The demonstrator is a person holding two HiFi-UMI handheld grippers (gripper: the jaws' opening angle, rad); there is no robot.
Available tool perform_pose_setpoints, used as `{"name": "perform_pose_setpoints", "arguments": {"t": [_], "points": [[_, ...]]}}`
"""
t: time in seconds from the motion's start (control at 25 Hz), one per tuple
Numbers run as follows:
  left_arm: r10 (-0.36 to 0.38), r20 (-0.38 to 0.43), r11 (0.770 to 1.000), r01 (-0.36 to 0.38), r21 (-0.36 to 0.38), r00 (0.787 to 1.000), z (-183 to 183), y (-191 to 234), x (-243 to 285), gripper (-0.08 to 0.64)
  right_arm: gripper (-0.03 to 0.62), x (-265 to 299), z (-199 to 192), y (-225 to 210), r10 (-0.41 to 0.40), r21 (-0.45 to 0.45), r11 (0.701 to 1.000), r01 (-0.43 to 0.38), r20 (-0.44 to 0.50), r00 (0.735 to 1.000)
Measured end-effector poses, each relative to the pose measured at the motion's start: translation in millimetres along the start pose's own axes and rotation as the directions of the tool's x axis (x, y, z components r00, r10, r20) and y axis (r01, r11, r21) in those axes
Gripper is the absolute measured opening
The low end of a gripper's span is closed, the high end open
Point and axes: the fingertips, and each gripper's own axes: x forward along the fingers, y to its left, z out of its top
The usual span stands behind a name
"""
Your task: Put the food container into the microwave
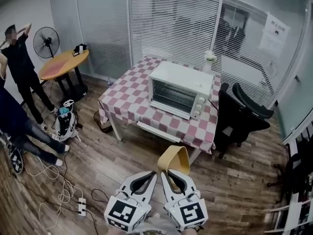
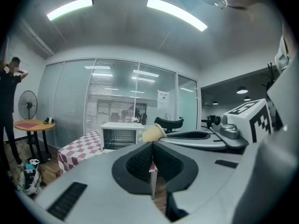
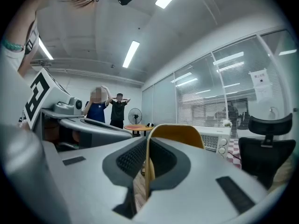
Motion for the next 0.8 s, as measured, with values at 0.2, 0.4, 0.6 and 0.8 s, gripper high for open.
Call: {"name": "perform_pose_setpoints", "arguments": {"t": [0.2, 0.4, 0.6, 0.8], "points": [[0.015, 0.010, 1.000, -0.015, -0.003, 1.000, 1.6, 3.0, 1.8, 0.012, 0.014, 4.7, -2.1, -2.0, 0.011, -0.003, 1.000, -0.011, -0.003, 1.000], [0.028, 0.020, 0.999, -0.027, -0.017, 0.999, 1.9, 20.3, 9.3, 0.012, 0.014, 21.3, -7.0, -6.8, 0.012, -0.004, 1.000, -0.012, -0.021, 1.000], [0.006, 0.030, 0.999, -0.005, -0.031, 1.000, 1.4, 49.6, 27.9, 0.012, 0.014, 49.4, -11.7, -14.2, -0.010, -0.010, 1.000, 0.010, -0.044, 0.999], [-0.041, 0.052, 0.999, 0.043, -0.023, 0.998, 17.3, 88.0, 61.9, 0.012, 0.014, 90.8, -1.5, -39.5, -0.066, -0.016, 0.998, 0.065, -0.038, 0.997]]}}
